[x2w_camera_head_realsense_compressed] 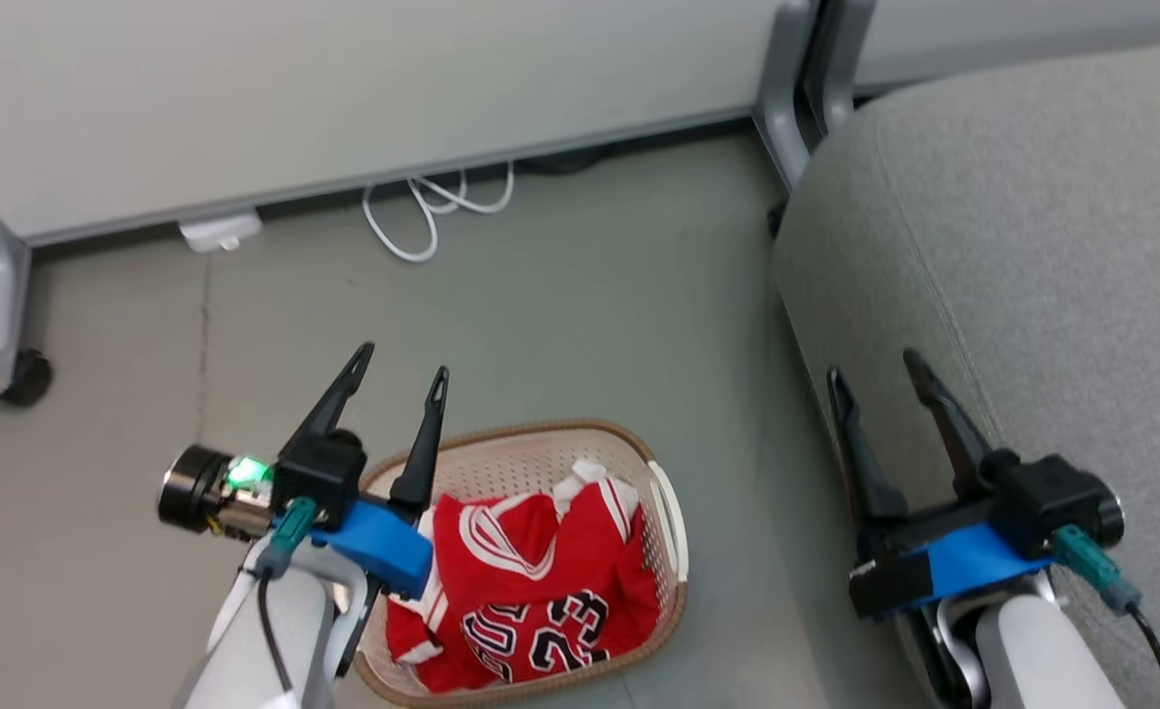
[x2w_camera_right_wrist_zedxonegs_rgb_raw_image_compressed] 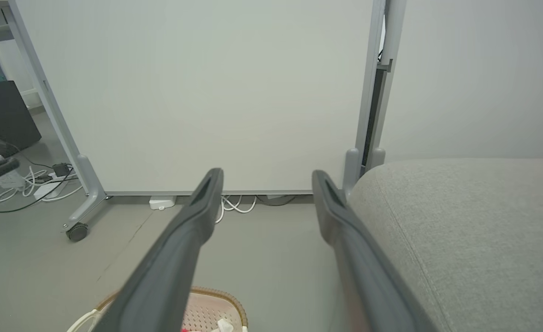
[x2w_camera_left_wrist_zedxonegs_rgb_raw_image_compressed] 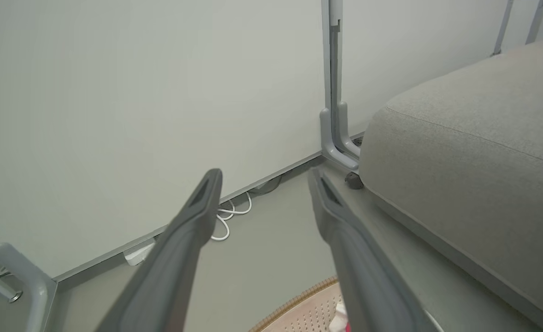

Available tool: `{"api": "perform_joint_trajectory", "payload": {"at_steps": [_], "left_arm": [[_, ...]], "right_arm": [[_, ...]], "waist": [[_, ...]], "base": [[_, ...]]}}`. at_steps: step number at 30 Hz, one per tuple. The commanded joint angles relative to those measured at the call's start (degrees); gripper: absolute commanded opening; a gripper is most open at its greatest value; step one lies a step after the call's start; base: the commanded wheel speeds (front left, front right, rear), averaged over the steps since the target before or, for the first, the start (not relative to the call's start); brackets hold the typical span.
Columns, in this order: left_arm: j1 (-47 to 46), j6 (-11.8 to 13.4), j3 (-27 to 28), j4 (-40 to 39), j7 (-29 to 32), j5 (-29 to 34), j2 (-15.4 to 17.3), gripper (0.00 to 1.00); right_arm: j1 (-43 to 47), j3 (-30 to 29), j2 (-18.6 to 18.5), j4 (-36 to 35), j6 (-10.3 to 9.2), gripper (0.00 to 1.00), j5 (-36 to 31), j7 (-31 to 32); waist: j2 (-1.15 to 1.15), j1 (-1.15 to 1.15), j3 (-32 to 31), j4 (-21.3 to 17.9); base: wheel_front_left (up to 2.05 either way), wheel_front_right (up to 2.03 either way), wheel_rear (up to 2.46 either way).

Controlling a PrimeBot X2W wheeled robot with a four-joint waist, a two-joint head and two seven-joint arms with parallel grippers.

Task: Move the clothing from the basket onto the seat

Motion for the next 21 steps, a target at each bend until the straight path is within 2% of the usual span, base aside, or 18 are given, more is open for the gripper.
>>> {"api": "perform_joint_trajectory", "payload": {"at_steps": [1,10,12,21], "left_arm": [[-3.14,-0.29,-2.35,1.84,-0.13,0.26,1.33,1.00],[-14.27,-0.33,-18.76,14.26,-0.15,-3.82,7.57,1.00],[-17.86,-0.33,-24.86,18.73,-0.15,-5.62,8.59,1.00],[-27.31,-0.34,-44.18,30.73,1.95,-10.78,9.66,1.00]], "right_arm": [[-2.39,0.30,-0.18,-0.78,0.00,1.00,-0.01,-0.18],[-9.15,1.80,-0.15,-3.20,0.00,1.00,1.61,-0.17],[-10.42,1.56,-0.17,-3.70,0.00,1.00,1.30,-0.17],[-14.16,2.18,-0.14,-5.44,0.00,1.00,2.45,-0.17]], "waist": [[0.00,-0.01,5.36,-3.06],[0.00,-0.01,15.38,-8.05],[0.00,-0.01,18.12,-8.96],[0.00,-0.01,26.13,-10.76]], "base": [[0.00,0.00,0.00],[0.00,0.00,0.00],[0.00,0.00,0.00],[0.00,0.00,0.00]]}}
